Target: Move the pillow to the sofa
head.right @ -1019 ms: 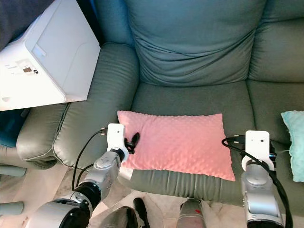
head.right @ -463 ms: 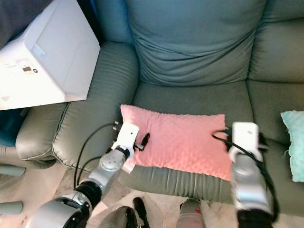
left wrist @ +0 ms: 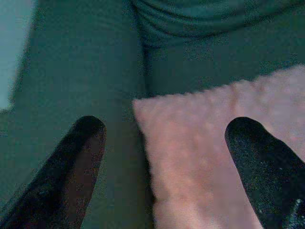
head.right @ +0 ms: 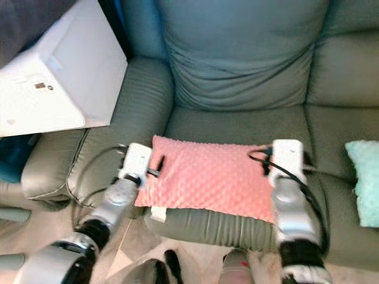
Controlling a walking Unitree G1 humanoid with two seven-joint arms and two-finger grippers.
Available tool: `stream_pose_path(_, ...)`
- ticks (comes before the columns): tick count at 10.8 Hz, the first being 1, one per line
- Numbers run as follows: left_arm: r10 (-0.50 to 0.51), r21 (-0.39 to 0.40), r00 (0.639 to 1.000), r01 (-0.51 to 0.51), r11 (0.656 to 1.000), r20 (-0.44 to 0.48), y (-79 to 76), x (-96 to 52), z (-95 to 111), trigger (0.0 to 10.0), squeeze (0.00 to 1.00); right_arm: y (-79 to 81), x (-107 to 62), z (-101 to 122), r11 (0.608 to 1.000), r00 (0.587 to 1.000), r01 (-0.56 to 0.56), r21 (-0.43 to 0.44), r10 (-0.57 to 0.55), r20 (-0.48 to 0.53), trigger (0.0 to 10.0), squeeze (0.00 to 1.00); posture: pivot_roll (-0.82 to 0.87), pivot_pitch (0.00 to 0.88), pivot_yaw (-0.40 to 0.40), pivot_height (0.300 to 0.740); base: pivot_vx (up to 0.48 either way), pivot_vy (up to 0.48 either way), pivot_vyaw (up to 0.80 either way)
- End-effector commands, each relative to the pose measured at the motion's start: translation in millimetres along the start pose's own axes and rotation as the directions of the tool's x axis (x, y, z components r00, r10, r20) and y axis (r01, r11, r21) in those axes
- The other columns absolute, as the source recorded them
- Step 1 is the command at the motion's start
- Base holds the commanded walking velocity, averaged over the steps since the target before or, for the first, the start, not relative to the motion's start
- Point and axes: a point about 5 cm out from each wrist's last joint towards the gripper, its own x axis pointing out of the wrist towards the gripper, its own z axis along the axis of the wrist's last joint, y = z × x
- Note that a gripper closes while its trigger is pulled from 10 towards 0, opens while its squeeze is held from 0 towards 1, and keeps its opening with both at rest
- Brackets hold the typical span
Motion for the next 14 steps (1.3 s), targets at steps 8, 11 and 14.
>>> stream_pose_path(8,-0.075,-0.138,0.957,0.037,0.99,-0.28,6.7,-31.5,-66.6,10.0,0.84,46.0,-35.3,-37.4,0.969,0.938,-0.22,0.114,0.242,-0.247,10.0,0.38,-0.32,0.084,0.156,0.74,0.0,0.0,0.0)
stream_pose_path(11,-0.185,-0.181,0.923,0.13,0.975,-0.337,-20.1,-37.1,-75.5,10.0,0.0,34.4,-57.6,-40.6,0.965,0.916,-0.241,0.105,0.262,-0.303,10.0,0.0,-0.34,0.146,0.162,0.74,0.0,0.0,0.0)
stream_pose_path(14,-0.244,-0.23,0.903,0.169,0.958,-0.354,-36.8,-40.8,-78.8,10.0,0.0,15.8,-86.7,-53.0,0.97,0.893,-0.233,0.075,0.243,-0.378,10.0,0.0,-0.37,0.229,0.159,0.74,0.0,0.0,0.0)
